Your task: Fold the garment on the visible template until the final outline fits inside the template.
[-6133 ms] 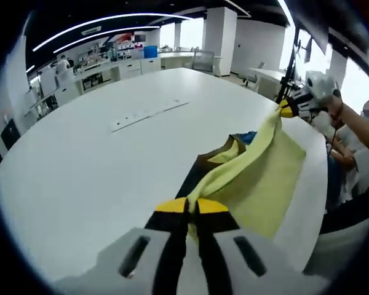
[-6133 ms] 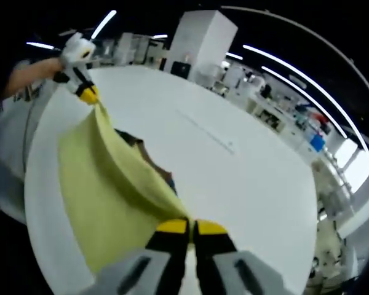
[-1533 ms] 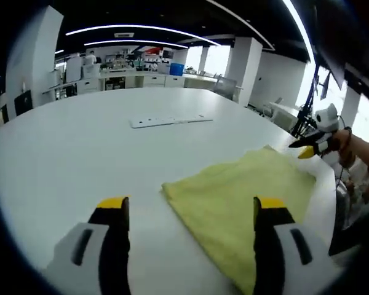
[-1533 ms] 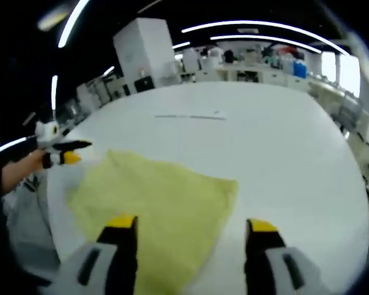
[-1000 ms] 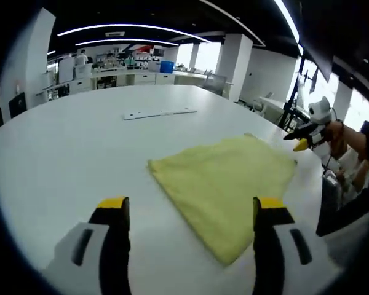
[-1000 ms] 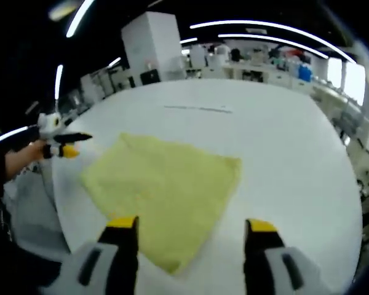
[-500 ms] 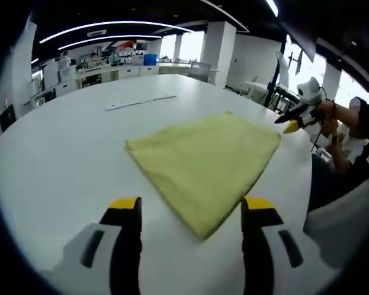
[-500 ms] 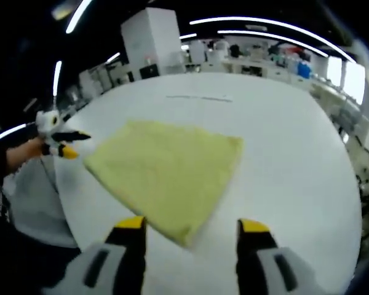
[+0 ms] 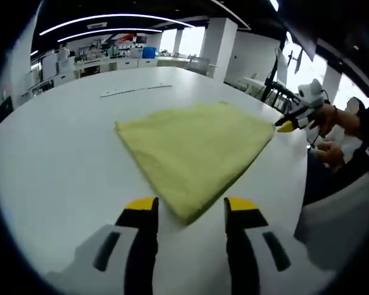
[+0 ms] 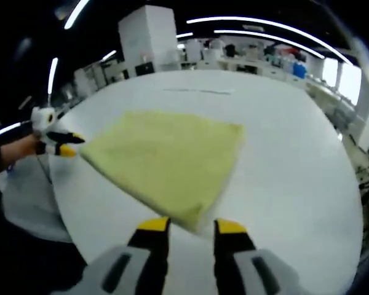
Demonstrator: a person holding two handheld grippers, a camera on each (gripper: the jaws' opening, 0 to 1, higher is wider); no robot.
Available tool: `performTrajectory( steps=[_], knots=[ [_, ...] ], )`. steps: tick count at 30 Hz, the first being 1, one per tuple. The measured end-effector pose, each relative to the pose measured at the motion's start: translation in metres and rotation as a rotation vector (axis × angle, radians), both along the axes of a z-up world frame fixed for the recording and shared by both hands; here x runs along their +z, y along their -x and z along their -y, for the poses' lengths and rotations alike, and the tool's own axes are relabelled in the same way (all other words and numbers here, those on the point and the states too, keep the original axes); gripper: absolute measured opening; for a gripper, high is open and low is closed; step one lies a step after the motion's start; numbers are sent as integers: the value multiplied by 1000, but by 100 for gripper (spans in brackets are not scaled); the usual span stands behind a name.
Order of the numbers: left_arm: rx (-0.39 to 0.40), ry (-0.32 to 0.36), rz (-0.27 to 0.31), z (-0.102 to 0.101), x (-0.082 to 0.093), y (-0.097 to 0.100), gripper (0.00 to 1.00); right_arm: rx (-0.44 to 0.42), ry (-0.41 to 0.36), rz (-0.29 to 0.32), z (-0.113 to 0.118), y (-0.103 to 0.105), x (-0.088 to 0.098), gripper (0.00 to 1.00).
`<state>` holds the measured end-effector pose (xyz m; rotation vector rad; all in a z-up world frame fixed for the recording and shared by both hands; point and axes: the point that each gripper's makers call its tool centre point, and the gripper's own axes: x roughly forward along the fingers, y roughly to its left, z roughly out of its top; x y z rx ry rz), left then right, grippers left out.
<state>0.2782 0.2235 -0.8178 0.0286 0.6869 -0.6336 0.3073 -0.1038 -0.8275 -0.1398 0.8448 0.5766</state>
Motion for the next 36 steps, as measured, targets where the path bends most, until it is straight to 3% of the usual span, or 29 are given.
performTrajectory(
  steps=[8,11,21,25,36],
  knots=[
    [30,5,-19,-4,-10,2,27,-77,7,21,6,-8,-4,5],
    [42,11,-30,-4,-11,3,19,-107,4,15,7,-10,-6,4],
    [51,8,-48,-7,-18,6,11,-142,19,-8,9,-8,-10,2],
    [67,4,-54,-9,-19,5,1,-118,35,-4,10,-7,-9,0],
    [61,-27,-49,-14,-20,2,0,42,120,66,12,-10,4,0]
  ],
)
